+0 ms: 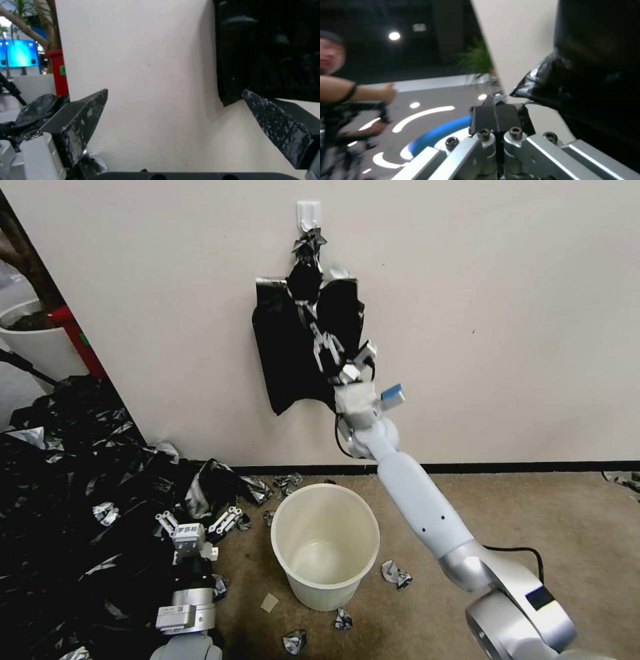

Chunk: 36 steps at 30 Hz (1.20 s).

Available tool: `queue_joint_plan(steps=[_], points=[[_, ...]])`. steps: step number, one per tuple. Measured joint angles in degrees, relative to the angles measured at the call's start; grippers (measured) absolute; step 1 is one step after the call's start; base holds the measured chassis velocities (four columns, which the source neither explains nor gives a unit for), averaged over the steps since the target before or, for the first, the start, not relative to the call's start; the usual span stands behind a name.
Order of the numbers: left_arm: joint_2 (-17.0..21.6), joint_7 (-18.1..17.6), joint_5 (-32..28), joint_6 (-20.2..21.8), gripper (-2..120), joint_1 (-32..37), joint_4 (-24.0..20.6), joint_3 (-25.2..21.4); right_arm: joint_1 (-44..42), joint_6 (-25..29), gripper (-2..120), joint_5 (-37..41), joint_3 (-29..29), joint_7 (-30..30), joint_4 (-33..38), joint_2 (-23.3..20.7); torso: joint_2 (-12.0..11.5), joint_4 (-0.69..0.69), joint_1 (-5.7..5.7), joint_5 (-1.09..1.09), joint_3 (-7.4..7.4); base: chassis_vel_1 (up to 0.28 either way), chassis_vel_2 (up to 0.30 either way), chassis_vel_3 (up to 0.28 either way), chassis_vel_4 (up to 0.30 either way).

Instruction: Place a trash bag onto the trash bin.

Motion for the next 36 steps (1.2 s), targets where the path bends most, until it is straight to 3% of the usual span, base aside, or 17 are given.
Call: queue_joint_plan(steps=[2, 5, 6, 10, 29, 36], points=[[0.10, -0.09, 0.00, 0.05, 100, -0.33, 0.35, -0.16, -1.38, -1.62, 0, -0.71, 0.00, -4.56, 0.18, -0.84, 0.00, -0.01, 0.00, 0.00, 0.00, 0.000, 0.000, 0.000, 0.000], [0.12, -0.09, 0.00, 0.06, 100, -0.35, 0.39, -0.17, -1.44, -1.69, 0, -0.76, 0.00, -4.77, 0.18, -0.87, 0.00, -0.01, 0.00, 0.00, 0.00, 0.000, 0.000, 0.000, 0.000], [0.27, -0.23, -0.04, 0.09, 100, -0.71, 0.88, -0.32, -3.26, -3.46, 0, -2.68, 0.22, -9.48, 0.20, -1.81, 0.00, 0.00, 0.00, 0.00, 0.00, 0.000, 0.000, 0.000, 0.000], [0.66, -0.42, -0.27, 0.13, 100, -1.31, 1.40, -0.69, -6.11, -4.41, 0, -5.54, 0.30, -12.68, 0.23, -3.00, 0.00, -0.01, 0.00, -0.01, 0.00, 0.000, 0.000, 0.000, 0.000], [4.11, -0.40, -4.85, 0.14, 100, -4.35, 1.78, -0.84, -12.56, -3.70, 0, -13.08, 2.70, -16.19, 0.79, -5.61, 0.00, -0.01, 0.00, -0.01, 0.00, 0.000, 0.000, 0.000, 0.000], [3.80, -0.35, -4.87, 0.14, 100, -4.31, 1.59, -0.40, -13.54, -0.99, 0, -13.30, 3.32, -11.20, 2.88, -6.16, 0.00, -0.01, 0.00, -0.01, 0.00, 0.000, 0.000, 0.000, 0.000]])
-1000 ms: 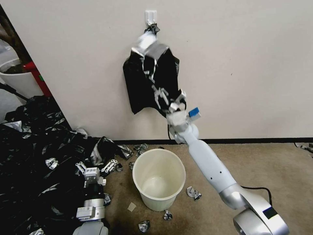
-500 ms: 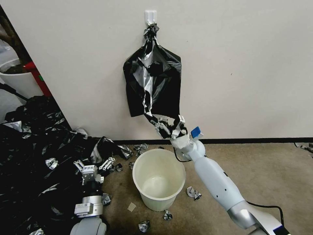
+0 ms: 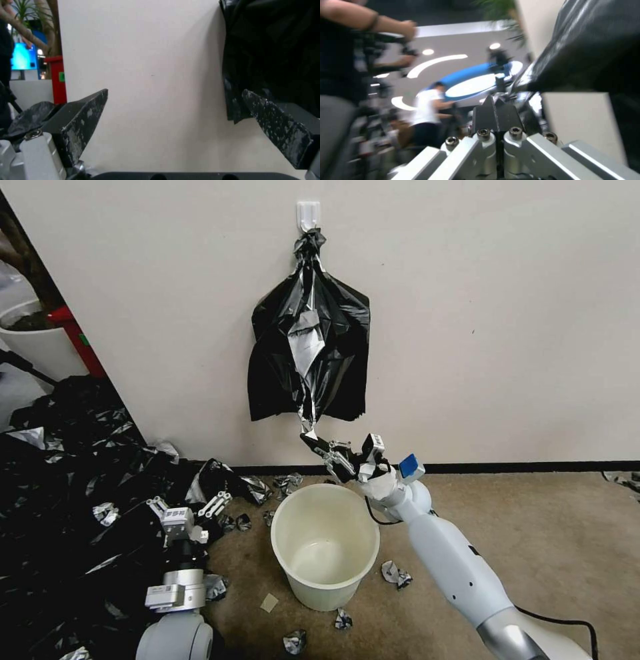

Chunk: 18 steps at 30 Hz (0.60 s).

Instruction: Place a trash bag onto the trash bin.

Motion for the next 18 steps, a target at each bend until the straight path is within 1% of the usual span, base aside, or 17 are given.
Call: queue_joint_plan(steps=[1, 2, 3, 4, 5, 6, 8, 9, 10, 11, 12, 13, 14, 16, 17, 18], points=[[-0.05, 0.01, 0.01, -0.01, 100, -0.03, -0.02, 0.08, -0.33, 1.67, 0, -0.04, -0.02, 3.68, 0.93, -0.08, 0.00, 0.00, 0.00, 0.00, 0.00, 0.000, 0.000, 0.000, 0.000], [-0.06, 0.02, 0.03, -0.02, 100, -0.06, -0.04, 0.13, -1.21, 4.59, 0, -0.36, -0.31, 11.43, 3.19, -0.36, 0.00, 0.02, 0.00, 0.00, 0.00, 0.000, 0.000, 0.000, 0.000], [-0.06, 0.02, 0.03, -0.02, 100, -0.06, -0.04, 0.13, -1.21, 4.59, 0, -0.36, -0.31, 11.43, 3.19, -0.36, 0.00, 0.02, 0.00, 0.00, 0.00, 0.000, 0.000, 0.000, 0.000], [-0.01, 0.03, 0.04, -0.03, 100, -0.03, -0.10, 0.12, -2.81, 6.60, 0, -0.78, -0.31, 18.25, 6.13, -0.84, 0.00, 0.02, 0.00, 0.00, 0.00, 0.000, 0.000, 0.000, 0.000], [0.04, 0.03, 0.05, -0.06, 100, 0.08, -0.16, 0.09, -4.73, 7.49, 4, -2.01, 0.27, 22.07, 8.99, -1.34, 0.00, 0.02, 0.00, 0.00, 0.00, 0.000, 0.000, 0.000, 0.000], [0.04, 0.03, 0.05, -0.06, 100, 0.08, -0.16, 0.09, -4.73, 7.49, 4, -2.01, 0.27, 22.07, 8.99, -1.34, 0.00, 0.02, 0.00, 0.00, 0.00, 0.000, 0.000, 0.000, 0.000], [0.14, 0.03, 0.05, -0.10, 100, 0.24, -0.18, 0.01, -8.38, 8.82, 13, -4.95, 1.31, 26.75, 13.60, -2.17, 0.00, 0.01, 0.00, 0.01, 0.00, 0.000, 0.000, 0.000, 0.000], [0.15, 0.02, 0.05, -0.11, 100, 0.25, -0.18, -0.02, -9.43, 9.23, 14, -5.83, 1.49, 28.15, 14.94, -2.40, 0.00, 0.00, 0.00, 0.00, 0.00, 0.000, 0.000, 0.000, 0.000], [0.15, 0.02, 0.05, -0.11, 100, 0.25, -0.18, -0.02, -9.43, 9.23, 14, -5.83, 1.49, 28.15, 14.94, -2.40, 0.00, 0.00, 0.00, 0.00, 0.00, 0.000, 0.000, 0.000, 0.000], [0.19, 0.03, 0.04, -0.13, 100, 0.26, -0.18, -0.03, -12.41, 10.45, 24, -8.61, 2.06, 32.99, 18.69, -3.03, 0.00, 0.01, 0.00, 0.01, 0.00, 0.000, 0.000, 0.000, 0.000], [0.20, 0.03, 0.04, -0.13, 100, 0.26, -0.17, -0.02, -13.97, 11.39, 27, -10.26, 2.43, 36.19, 20.82, -3.27, 0.00, -0.01, 0.00, 0.01, -0.01, 0.000, 0.000, 0.000, 0.000], [0.20, 0.03, 0.04, -0.13, 100, 0.26, -0.17, -0.02, -13.97, 11.39, 27, -10.26, 2.43, 36.19, 20.82, -3.27, 0.00, -0.01, 0.00, 0.01, -0.01, 0.000, 0.000, 0.000, 0.000], [0.19, 0.02, 0.04, -0.15, 100, 0.23, -0.12, -0.01, -16.13, 13.07, 34, -13.45, 3.23, 41.54, 23.71, -3.54, 0.00, 0.00, 0.00, 0.01, 0.00, 0.000, 0.000, 0.000, 0.000], [0.19, 0.02, 0.04, -0.15, 100, 0.22, -0.11, -0.01, -16.30, 13.22, 34, -13.74, 3.31, 41.94, 23.94, -3.55, 0.00, 0.00, 0.00, 0.01, 0.00, 0.000, 0.000, 0.000, 0.000], [0.15, 0.01, 0.04, -0.15, 100, 0.21, -0.03, 0.06, -18.38, 14.90, 45, -17.63, 4.68, 46.65, 26.43, -3.68, 0.00, 0.00, 0.00, 0.00, 0.00, 0.000, 0.000, 0.000, 0.000], [0.10, 0.01, 0.04, -0.15, 100, 0.21, 0.02, 0.18, -19.88, 15.97, 50, -21.23, 5.92, 49.82, 28.14, -3.71, 0.00, 0.00, 0.00, 0.01, 0.00, 0.000, 0.000, 0.000, 0.000]])
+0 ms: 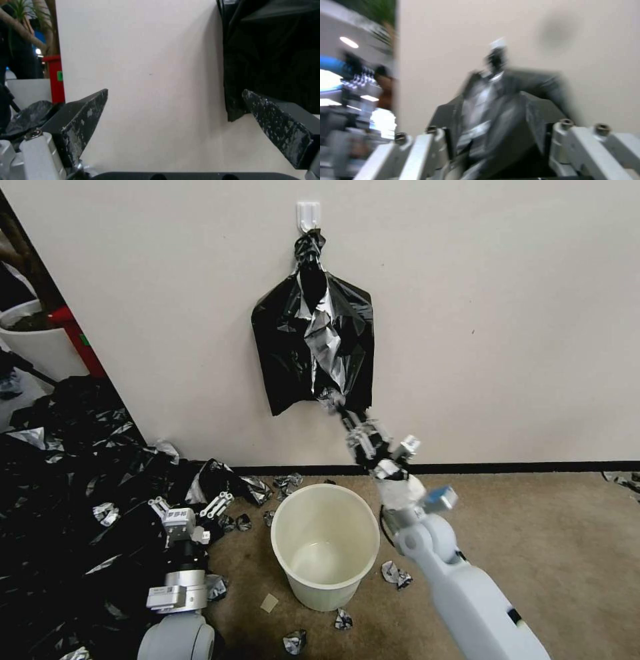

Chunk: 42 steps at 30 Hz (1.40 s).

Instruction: Place a trash bag onto the trash bin.

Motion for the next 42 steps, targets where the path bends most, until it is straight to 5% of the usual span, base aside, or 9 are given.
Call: queue_joint_plan(steps=[5, 8, 9, 11, 13, 17, 30, 42], points=[[-0.10, 0.00, 0.14, 0.00, 100, 0.01, 0.26, 0.22, -2.91, 0.95, 65, -12.38, 2.79, 12.03, 4.99, -0.57, 0.00, -0.01, 0.00, 0.00, 0.00, 0.000, 0.000, 0.000, 0.000], [-0.44, -0.02, 0.43, -0.01, 100, 0.08, 0.57, 0.40, -2.09, -6.17, 79, -24.93, 1.94, 25.33, 11.93, -3.06, 0.00, 0.00, 0.00, -0.01, 0.00, 0.000, 0.000, 0.000, 0.000], [-0.44, -0.02, 0.43, -0.01, 100, 0.08, 0.57, 0.40, -2.09, -6.17, 79, -24.93, 1.94, 25.33, 11.93, -3.06, 0.00, 0.00, 0.00, -0.01, 0.00, 0.000, 0.000, 0.000, 0.000], [-0.87, -0.04, 0.78, -0.01, 100, 0.36, 0.58, 0.43, 0.22, -12.40, 86, -30.99, -1.25, 28.07, 14.86, -5.03, 0.00, 0.00, 0.00, -0.01, 0.00, 0.000, 0.000, 0.000, 0.000], [-1.36, -0.25, 1.33, -0.01, 100, 0.94, 0.14, 0.04, 6.51, -27.89, 97, -39.50, -8.61, 32.13, 17.23, -7.87, 0.00, 0.01, 0.00, 0.00, 0.01, 0.000, 0.000, 0.000, 0.000], [-1.68, -1.12, 1.75, 0.00, 100, 1.24, -0.16, -0.44, 13.85, -35.80, 100, -41.34, -15.52, 37.36, 17.21, -9.86, 0.00, 0.02, 0.00, -0.01, 0.01, 0.000, 0.000, 0.000, 0.000], [-2.14, -3.20, 2.39, 0.07, 100, 1.61, -0.08, -1.18, 25.57, -59.10, 100, -37.60, -19.85, 30.90, 16.40, -11.61, 0.00, 0.00, 0.01, -0.01, 0.01, 0.000, 0.000, 0.000, 0.000], [-2.03, -3.86, 2.49, 0.19, 100, 0.48, 1.36, -0.60, 28.06, -63.62, 82, -41.23, -19.11, 27.97, 14.37, -12.63, -0.01, 0.00, 0.00, -0.01, 0.01, 0.000, 0.000, 0.000, 0.000]])
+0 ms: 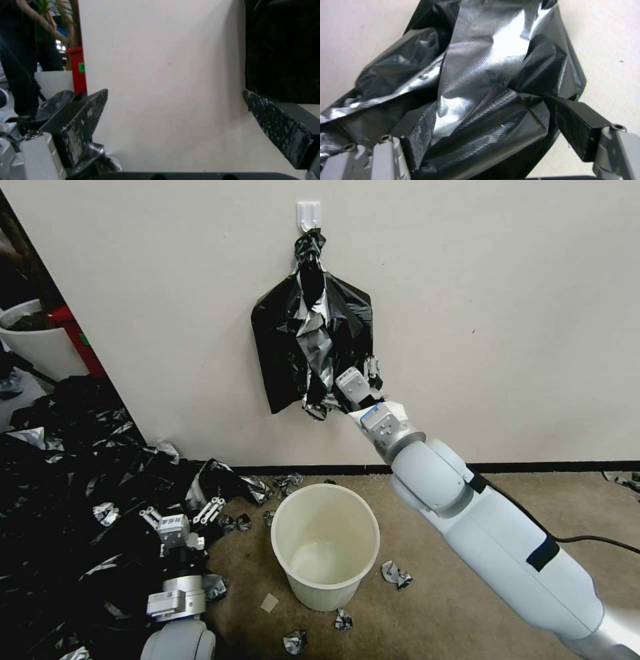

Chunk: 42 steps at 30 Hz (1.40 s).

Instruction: Place a trash bag onto the trash bin.

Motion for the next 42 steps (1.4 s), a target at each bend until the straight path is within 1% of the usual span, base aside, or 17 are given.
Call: queue_joint_plan(steps=[5, 9, 11, 12, 15, 16, 19, 20, 21, 24, 25, 27, 28, 29, 30, 37, 42], points=[[0.05, 0.00, 0.04, 0.03, 100, -0.40, 0.39, 0.08, 0.44, -2.05, 84, -3.47, 0.44, -3.56, 0.80, 0.20, 0.00, 0.00, 0.00, 0.01, 0.00, 0.000, 0.000, 0.000, 0.000], [0.24, -0.02, 0.04, 0.04, 100, -0.48, 0.67, 0.01, 1.38, -3.12, 93, -8.70, 0.65, -7.15, 1.46, 0.47, 0.00, 0.00, 0.00, 0.00, 0.00, 0.000, 0.000, 0.000, 0.000], [0.39, -0.06, 0.02, 0.04, 100, -0.50, 0.85, -0.07, 2.60, -4.43, 96, -12.04, 0.57, -11.12, 2.68, 0.48, 0.00, 0.00, 0.00, 0.00, 0.00, 0.000, 0.000, 0.000, 0.000], [0.39, -0.06, 0.02, 0.04, 100, -0.50, 0.85, -0.07, 2.60, -4.43, 96, -12.04, 0.57, -11.12, 2.68, 0.48, 0.00, 0.00, 0.00, 0.00, 0.00, 0.000, 0.000, 0.000, 0.000], [0.52, -0.15, -0.03, 0.05, 100, -0.56, 1.06, -0.11, 4.64, -7.59, 97, -15.99, 0.16, -19.93, 4.11, 0.53, 0.00, 0.00, 0.00, -0.01, -0.01, 0.000, 0.000, 0.000, 0.000], [0.52, -0.15, -0.03, 0.05, 100, -0.56, 1.06, -0.11, 4.64, -7.59, 97, -15.99, 0.16, -19.93, 4.11, 0.53, 0.00, 0.00, 0.00, -0.01, -0.01, 0.000, 0.000, 0.000, 0.000], [0.65, -0.24, -0.06, 0.05, 100, -0.57, 1.21, -0.12, 6.29, -8.27, 85, -18.36, -0.80, -24.27, 2.78, 0.94, 0.00, 0.00, 0.00, 0.00, -0.01, 0.000, 0.000, 0.000, 0.000], [0.72, -0.28, -0.08, 0.05, 100, -0.57, 1.27, -0.14, 6.74, -8.29, 81, -18.78, -1.14, -24.69, 1.88, 1.13, 0.00, 0.01, 0.00, 0.00, 0.00, 0.000, 0.000, 0.000, 0.000], [0.72, -0.28, -0.08, 0.05, 100, -0.57, 1.27, -0.14, 6.74, -8.29, 81, -18.78, -1.14, -24.69, 1.88, 1.13, 0.00, 0.01, 0.00, 0.00, 0.00, 0.000, 0.000, 0.000, 0.000], [0.92, -0.34, -0.13, 0.05, 100, -0.61, 1.35, -0.21, 7.84, -8.31, 70, -20.16, -1.78, -25.51, -0.32, 1.53, 0.00, 0.01, 0.00, 0.00, 0.00, 0.000, 0.000, 0.000, 0.000], [0.92, -0.34, -0.13, 0.05, 100, -0.61, 1.35, -0.21, 7.84, -8.31, 70, -20.16, -1.78, -25.51, -0.32, 1.53, 0.00, 0.01, 0.00, 0.00, 0.00, 0.000, 0.000, 0.000, 0.000], [1.12, -0.43, -0.18, 0.05, 100, -0.66, 1.43, -0.30, 8.73, -8.31, 57, -21.97, -2.07, -26.74, -1.62, 1.57, 0.00, 0.01, 0.00, 0.00, 0.00, 0.000, 0.000, 0.000, 0.000], [1.12, -0.43, -0.18, 0.05, 100, -0.66, 1.43, -0.30, 8.73, -8.31, 57, -21.97, -2.07, -26.74, -1.62, 1.57, 0.00, 0.01, 0.00, 0.00, 0.00, 0.000, 0.000, 0.000, 0.000], [1.18, -0.44, -0.21, 0.05, 100, -0.71, 1.47, -0.31, 8.98, -8.31, 52, -22.91, -2.07, -27.43, -1.88, 1.50, 0.00, 0.01, 0.00, 0.00, 0.00, 0.000, 0.000, 0.000, 0.000], [1.19, -0.45, -0.24, 0.05, 100, -0.77, 1.49, -0.31, 9.06, -8.30, 51, -23.85, -2.02, -27.99, -1.98, 1.42, 0.00, 0.01, 0.00, 0.00, 0.00, 0.000, 0.000, 0.000, 0.000], [1.41, -0.47, -0.41, 0.05, 100, -1.22, 1.53, -0.21, 8.44, -8.28, 51, -27.08, -0.83, -29.69, -2.02, 0.63, 0.00, 0.00, 0.00, 0.00, 0.00, 0.000, 0.000, 0.000, 0.000], [1.58, -0.47, -0.52, 0.12, 100, -1.64, 1.59, 0.02, 7.18, -8.25, 60, -27.24, 0.77, -29.72, -1.35, 0.29, 0.00, 0.00, 0.00, 0.01, -0.01, 0.000, 0.000, 0.000, 0.000]])
